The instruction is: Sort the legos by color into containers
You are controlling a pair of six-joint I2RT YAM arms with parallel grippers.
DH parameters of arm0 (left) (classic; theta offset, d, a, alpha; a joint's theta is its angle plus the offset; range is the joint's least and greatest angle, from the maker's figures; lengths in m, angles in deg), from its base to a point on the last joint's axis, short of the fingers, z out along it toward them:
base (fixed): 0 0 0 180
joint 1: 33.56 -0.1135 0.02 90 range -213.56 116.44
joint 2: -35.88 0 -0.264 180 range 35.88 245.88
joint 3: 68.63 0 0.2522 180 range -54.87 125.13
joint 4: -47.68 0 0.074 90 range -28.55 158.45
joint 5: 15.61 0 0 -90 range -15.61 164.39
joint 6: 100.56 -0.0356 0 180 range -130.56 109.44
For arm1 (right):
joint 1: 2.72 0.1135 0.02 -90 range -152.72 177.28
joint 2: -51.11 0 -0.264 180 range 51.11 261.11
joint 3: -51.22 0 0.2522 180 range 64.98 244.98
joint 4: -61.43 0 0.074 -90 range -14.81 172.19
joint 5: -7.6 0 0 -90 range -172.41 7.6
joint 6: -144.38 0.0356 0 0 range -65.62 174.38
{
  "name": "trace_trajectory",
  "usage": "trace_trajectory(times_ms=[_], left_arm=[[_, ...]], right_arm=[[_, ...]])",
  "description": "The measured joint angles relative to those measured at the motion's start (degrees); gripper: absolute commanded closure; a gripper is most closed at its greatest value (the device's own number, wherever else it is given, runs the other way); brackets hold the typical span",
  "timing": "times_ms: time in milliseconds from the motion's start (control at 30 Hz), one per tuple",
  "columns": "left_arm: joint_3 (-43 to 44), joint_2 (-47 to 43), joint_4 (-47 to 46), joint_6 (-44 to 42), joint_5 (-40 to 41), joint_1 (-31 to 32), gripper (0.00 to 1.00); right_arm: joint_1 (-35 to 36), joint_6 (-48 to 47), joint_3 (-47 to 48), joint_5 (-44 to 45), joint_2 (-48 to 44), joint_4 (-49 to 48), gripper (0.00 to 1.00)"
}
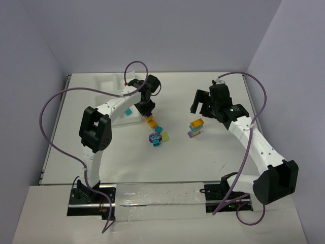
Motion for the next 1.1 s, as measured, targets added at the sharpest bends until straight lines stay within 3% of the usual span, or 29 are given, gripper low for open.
trace_trajectory(times_ms=[233,400,567,700,933,1100], left_arm=[[1.4,-0.3,0.0,-3.1,-0.8,0.0,0.99],[1.4,-4.5,-3.4,-14.0,-7.0,-0.2,1.00],[-4.9,-15.7,-14.2,-26.5,-23.8,-3.3,1.00],[-12.1,-22.7,-23.2,-30.4,-39.2,-9.2,1.00],[-24.8,-26.3,-40.9,-30.1,-61.4,-14.7,1.00],[-30.3,-26.3,-57.3,-22.8,-71.8,-14.6,1.00]], right_arm=[[0.0,0.0,0.0,-0.5,0.0,0.0,0.00],[0.0,0.0,0.0,-1.3,0.0,0.0,0.00],[-0.1,-0.6,-0.4,-10.5,-1.0,-2.6,0.00],[-0.1,-0.3,-1.2,-21.4,-2.8,-7.8,0.00],[-1.9,2.9,-2.5,-36.8,-2.9,-17.2,0.00],[-3.6,9.2,-5.6,-45.0,-2.8,-25.7,0.00]])
